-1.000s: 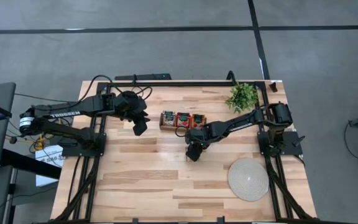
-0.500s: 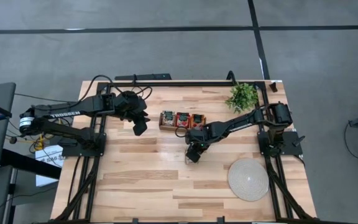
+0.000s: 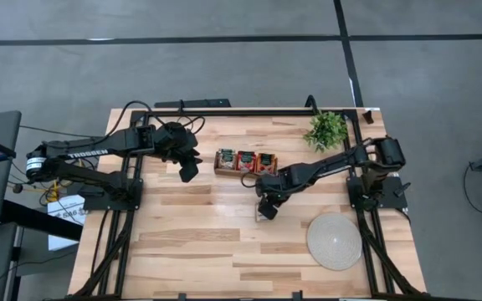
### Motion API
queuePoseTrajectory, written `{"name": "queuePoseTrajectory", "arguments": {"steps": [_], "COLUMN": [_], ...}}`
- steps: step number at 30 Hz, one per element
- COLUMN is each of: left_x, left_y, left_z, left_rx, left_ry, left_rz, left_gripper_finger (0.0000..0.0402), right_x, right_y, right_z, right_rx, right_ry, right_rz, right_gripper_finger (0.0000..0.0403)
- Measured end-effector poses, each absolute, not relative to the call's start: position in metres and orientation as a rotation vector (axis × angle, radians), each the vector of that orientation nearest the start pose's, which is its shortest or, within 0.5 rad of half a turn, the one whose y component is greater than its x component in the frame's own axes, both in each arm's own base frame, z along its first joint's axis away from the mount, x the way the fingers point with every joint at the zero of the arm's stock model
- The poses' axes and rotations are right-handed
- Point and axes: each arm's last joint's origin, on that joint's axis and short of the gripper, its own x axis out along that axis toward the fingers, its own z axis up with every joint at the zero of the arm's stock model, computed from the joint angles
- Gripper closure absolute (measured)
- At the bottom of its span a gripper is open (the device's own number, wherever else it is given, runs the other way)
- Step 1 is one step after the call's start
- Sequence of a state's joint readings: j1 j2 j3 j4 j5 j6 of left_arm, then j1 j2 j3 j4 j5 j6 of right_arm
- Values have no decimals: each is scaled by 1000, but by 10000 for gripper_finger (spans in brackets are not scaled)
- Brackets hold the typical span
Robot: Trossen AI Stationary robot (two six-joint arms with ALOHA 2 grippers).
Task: Pick & Place Tea
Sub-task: Put the brown tea bag into the left section of the wooden organizer
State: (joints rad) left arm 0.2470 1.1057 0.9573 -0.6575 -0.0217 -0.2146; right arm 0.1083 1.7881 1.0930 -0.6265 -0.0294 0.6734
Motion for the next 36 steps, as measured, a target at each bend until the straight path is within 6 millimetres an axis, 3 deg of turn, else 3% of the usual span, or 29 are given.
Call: {"name": "queuePoseTrajectory", "arguments": {"steps": [7, 13, 22, 27, 36], "left_x": [214, 214, 214, 214, 214], "left_y": [55, 55, 55, 55, 55], "left_z": [294, 294, 294, 294, 294], "left_rx": [-292, -296, -301, -302, -298], "left_ry": [764, 759, 757, 757, 756], "left_rz": [339, 340, 342, 342, 340], "left_gripper_finger": [273, 273, 273, 273, 273], "right_x": [320, 327, 327, 325, 329], "right_y": [45, 53, 45, 45, 50], "right_z": [162, 162, 161, 148, 123], "right_rx": [483, 448, 464, 473, 471], "right_ry": [1321, 1256, 1258, 1296, 1365], "right_rz": [-310, -237, -255, -289, -335], "right_gripper_finger": [402, 397, 302, 252, 235]}}
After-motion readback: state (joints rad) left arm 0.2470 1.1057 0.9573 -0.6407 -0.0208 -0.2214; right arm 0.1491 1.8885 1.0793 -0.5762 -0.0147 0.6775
